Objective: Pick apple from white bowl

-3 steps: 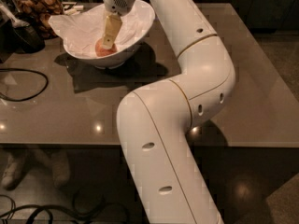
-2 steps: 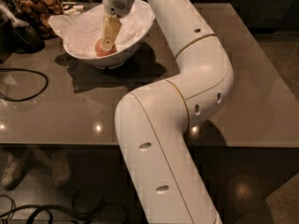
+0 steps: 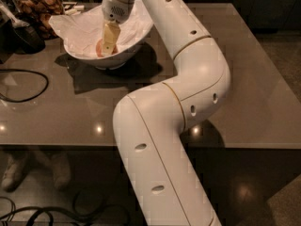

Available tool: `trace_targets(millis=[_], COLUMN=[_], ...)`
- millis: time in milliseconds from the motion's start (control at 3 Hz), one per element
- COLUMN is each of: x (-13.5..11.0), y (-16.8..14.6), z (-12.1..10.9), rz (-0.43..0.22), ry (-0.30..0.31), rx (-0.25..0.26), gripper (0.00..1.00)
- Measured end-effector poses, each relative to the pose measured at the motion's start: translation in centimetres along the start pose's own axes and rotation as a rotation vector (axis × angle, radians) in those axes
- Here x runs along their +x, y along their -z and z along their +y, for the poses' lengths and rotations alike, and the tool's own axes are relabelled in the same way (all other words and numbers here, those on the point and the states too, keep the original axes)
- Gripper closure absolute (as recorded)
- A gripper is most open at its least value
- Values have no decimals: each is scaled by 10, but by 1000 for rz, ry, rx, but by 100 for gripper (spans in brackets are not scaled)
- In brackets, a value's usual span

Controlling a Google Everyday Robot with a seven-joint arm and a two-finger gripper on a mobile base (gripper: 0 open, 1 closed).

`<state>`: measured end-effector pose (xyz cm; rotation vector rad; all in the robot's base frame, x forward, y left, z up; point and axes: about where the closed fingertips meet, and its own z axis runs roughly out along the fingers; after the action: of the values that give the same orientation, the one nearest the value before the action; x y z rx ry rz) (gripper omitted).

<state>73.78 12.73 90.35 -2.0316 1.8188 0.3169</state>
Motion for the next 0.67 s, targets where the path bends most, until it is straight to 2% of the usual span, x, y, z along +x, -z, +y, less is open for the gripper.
trace_targets(millis=[667], x=[1], y=[-14], z=[2], rz=[11], ry=[0], rx=[-29], gripper=[25])
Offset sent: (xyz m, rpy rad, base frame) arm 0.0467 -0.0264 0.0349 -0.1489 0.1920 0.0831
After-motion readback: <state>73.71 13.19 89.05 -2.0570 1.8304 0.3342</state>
